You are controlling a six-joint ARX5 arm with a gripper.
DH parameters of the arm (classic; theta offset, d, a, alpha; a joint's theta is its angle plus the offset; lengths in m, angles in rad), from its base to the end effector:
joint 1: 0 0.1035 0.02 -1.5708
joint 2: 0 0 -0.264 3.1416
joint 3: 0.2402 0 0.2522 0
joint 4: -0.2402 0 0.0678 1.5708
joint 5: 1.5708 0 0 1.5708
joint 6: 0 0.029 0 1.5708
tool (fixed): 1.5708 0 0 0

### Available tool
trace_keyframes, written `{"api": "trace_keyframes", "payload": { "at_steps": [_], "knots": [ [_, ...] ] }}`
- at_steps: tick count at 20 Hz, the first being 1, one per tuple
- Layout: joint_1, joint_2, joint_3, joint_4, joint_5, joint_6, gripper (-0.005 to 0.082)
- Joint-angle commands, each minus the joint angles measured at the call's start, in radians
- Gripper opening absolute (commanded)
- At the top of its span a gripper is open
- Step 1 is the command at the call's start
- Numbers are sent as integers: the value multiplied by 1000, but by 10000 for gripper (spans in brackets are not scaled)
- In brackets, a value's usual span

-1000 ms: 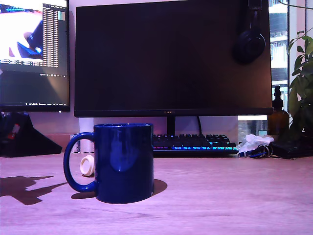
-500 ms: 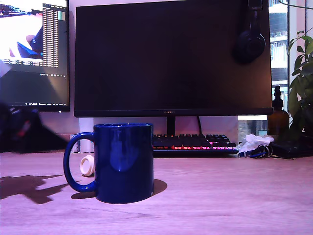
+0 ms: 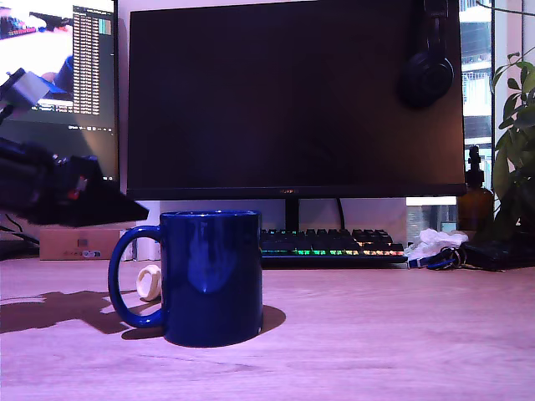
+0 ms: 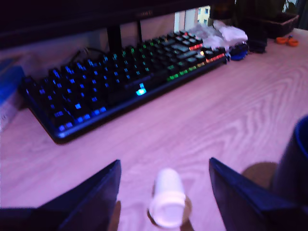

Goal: Pick up the coffee capsules on the table and drop them inside the coffee cup

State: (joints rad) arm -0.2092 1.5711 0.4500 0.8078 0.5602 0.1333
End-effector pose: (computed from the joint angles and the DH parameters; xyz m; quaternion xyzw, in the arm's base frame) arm 0.2594 -0.0708 0.1445 0.0338 0.1286 -0.3801 0.9153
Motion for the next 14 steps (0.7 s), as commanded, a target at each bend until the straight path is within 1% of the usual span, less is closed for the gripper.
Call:
{"api": "trace_keyframes", "payload": {
  "at_steps": [1,9,14],
  "knots": [
    [-11,60,27,2,0,-2,531],
    [-75,240,119,24,-1,-2,531],
    [-85,321,133,30,-27,-2,531]
  ]
}}
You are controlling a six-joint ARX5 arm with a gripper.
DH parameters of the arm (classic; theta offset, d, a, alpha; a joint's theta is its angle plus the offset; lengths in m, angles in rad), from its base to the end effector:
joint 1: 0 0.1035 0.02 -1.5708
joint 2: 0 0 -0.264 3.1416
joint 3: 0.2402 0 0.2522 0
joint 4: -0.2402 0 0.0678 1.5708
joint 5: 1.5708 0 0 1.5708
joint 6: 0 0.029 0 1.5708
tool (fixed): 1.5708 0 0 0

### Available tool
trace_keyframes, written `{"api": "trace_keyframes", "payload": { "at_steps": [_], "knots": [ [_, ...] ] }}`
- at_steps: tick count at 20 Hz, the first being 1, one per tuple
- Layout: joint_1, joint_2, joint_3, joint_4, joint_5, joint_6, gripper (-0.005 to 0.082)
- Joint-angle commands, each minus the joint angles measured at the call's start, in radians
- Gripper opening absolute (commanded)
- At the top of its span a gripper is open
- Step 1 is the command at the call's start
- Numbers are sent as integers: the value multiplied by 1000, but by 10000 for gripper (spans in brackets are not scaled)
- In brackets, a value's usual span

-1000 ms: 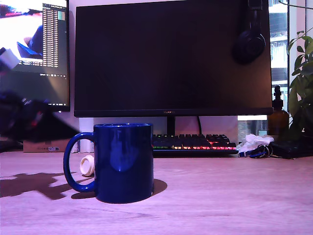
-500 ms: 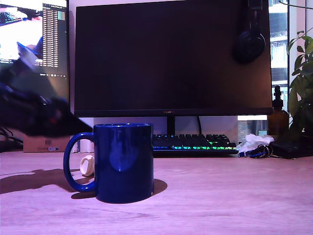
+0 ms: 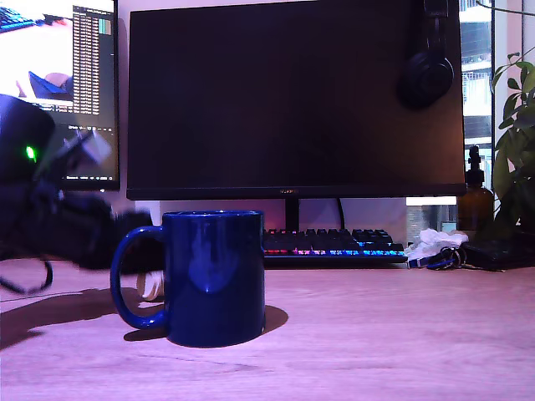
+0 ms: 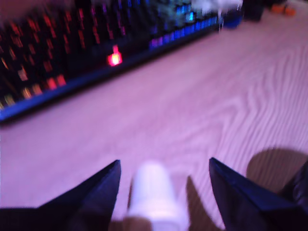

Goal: Pick up the coffee capsules on the table and drop them inside the coffee cup

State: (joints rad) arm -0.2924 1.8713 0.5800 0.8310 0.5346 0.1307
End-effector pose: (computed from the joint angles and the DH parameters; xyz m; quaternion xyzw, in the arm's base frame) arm 0.2892 -0.1025 0.0956 0.0307 0.2004 -0.4052 0.8915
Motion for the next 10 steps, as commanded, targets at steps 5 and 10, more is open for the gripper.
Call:
{"api": "trace_keyframes", "payload": {
  "at_steps": [5,10],
  "knots": [
    [-2,43,4,6,-45,8,531],
    [-2,47,4,5,-58,9,531]
  ]
}}
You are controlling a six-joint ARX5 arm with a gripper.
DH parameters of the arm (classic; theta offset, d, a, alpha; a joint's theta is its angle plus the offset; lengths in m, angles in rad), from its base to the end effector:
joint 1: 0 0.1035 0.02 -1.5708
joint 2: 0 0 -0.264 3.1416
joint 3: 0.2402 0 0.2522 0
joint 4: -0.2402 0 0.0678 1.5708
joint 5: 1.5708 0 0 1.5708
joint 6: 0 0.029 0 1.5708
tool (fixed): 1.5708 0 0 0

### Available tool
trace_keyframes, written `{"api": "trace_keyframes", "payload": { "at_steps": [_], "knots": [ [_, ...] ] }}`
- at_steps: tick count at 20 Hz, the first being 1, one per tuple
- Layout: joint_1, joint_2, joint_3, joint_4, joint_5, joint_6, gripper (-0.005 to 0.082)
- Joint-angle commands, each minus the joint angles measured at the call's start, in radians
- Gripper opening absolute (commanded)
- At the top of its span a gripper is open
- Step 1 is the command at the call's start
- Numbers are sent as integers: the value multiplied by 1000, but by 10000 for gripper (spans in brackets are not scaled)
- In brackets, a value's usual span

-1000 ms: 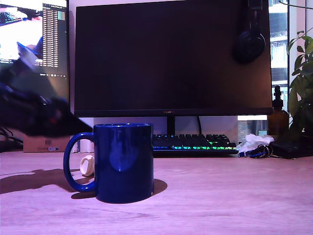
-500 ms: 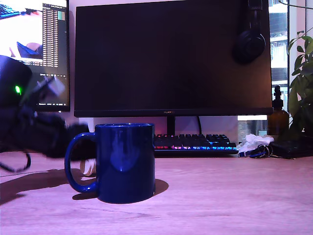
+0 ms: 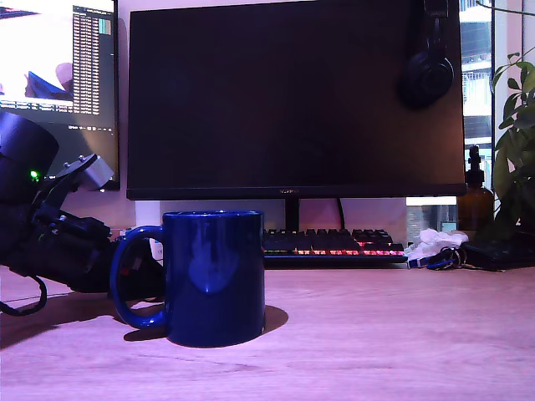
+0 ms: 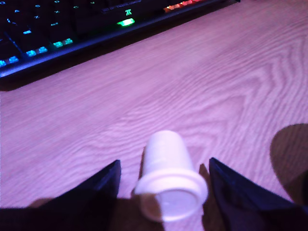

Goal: Pick up the coffee capsules on the table and drop them inside the coffee cup

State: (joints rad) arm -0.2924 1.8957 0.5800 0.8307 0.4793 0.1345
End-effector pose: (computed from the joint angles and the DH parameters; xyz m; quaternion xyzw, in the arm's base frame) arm 0.2900 -0.1013 0.0882 0.0381 0.2140 -0.3806 0.8988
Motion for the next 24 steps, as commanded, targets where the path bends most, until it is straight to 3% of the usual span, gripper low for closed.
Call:
{"api": "trace_keyframes", "payload": {
  "at_steps": [1,14,16,21,24],
  "knots": [
    [-2,23,4,3,-10,5,531],
    [-2,23,4,-20,-17,30,530],
    [-2,23,4,-20,-17,30,472],
    [-2,23,5,-19,-17,30,186],
    [-2,23,5,-17,-17,30,173]
  ]
}}
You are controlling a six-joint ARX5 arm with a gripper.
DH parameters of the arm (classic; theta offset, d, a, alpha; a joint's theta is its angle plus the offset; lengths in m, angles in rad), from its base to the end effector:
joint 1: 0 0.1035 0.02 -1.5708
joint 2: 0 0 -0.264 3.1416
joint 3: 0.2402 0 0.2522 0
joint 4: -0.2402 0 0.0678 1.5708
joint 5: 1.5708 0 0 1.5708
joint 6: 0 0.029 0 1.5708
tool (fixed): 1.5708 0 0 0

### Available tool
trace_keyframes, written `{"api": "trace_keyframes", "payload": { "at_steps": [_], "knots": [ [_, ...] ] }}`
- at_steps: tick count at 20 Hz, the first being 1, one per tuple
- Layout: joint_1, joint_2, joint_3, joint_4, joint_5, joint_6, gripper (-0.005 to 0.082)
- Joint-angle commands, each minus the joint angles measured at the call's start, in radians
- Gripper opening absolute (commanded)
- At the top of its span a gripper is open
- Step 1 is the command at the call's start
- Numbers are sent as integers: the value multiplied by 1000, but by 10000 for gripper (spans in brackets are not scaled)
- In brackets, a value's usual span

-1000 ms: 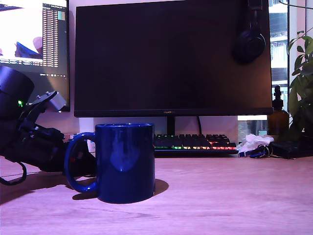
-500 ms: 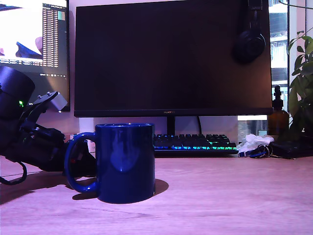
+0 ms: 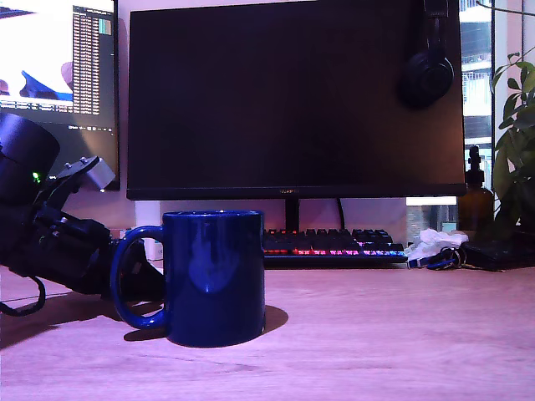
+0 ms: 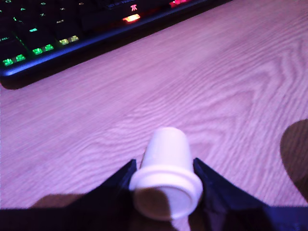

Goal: Pick up the coffee capsules on the table and drop them inside the coffee cup

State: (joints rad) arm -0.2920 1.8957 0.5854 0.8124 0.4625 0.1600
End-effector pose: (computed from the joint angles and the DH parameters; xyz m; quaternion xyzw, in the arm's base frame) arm 0.2910 -0.1010 0.0877 0.0511 0.2162 -0.3755 0.8998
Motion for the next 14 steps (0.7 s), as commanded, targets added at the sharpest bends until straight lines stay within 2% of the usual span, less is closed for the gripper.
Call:
{"api": "trace_keyframes", "payload": {
  "at_steps": [1,8,14],
  "knots": [
    [-3,23,-1,3,0,5,173],
    [8,11,0,30,0,2,173],
    [20,-79,0,-24,2,-23,173]
  ]
}}
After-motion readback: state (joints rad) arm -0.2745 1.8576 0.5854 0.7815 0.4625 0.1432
